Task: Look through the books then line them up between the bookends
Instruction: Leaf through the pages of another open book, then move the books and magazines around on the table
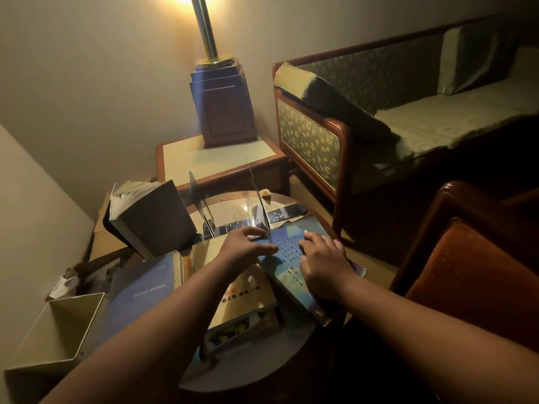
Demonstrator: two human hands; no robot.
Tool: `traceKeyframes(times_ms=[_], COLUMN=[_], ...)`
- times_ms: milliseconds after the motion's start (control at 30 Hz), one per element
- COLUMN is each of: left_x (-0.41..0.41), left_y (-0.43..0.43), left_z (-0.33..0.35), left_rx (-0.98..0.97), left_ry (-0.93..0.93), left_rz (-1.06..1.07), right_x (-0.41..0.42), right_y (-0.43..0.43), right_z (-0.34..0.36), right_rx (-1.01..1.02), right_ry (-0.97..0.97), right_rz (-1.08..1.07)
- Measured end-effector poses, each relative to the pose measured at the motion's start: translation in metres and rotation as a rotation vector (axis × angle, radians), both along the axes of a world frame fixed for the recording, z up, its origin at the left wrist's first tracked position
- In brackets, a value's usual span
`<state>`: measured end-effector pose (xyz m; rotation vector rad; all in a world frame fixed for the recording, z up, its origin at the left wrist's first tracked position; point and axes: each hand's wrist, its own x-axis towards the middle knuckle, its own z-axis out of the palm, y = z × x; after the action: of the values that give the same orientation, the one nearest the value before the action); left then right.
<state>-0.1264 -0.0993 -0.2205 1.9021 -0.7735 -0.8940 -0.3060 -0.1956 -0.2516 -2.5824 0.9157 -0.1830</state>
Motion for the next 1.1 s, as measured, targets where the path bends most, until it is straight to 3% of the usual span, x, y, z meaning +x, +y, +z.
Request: traceKeyframes(times_ms=[133,333,533,633,867,1100], left_x=[0.002,0.007,0.022,0.037,0.077,0.113], left_y=[0.005,0.022,0.06,0.087,0.151,0.174], left_z=[0.01,0.02,0.048,0.069,0.115,0.131], left_rx=[0.065,0.048,-0.17,-0.224,-0.242,-0.245], left_ry=[0.227,0.244,0.072,-0.047,-0.27,-0.355], left_rz=[-0.026,-0.042,0.028,0.076,0.194,0.322], right_x=[0.003,0.014,0.024,0.026,0.02,0.021], right_y=[-0.003,-0.006,-0.035,-0.038,-0.017,-0.014], right_z=[-0.004,-0.003,0.011,0.001,-0.017,-0.019], right_rx=[0.067,0.072,0.099,0.059,-0.119,-0.09], right_ry=[-0.079,-0.093,-0.076,0.054,0.131,0.116], right_rz=[0.043,0.144,0.195,0.212,0.181,0.166])
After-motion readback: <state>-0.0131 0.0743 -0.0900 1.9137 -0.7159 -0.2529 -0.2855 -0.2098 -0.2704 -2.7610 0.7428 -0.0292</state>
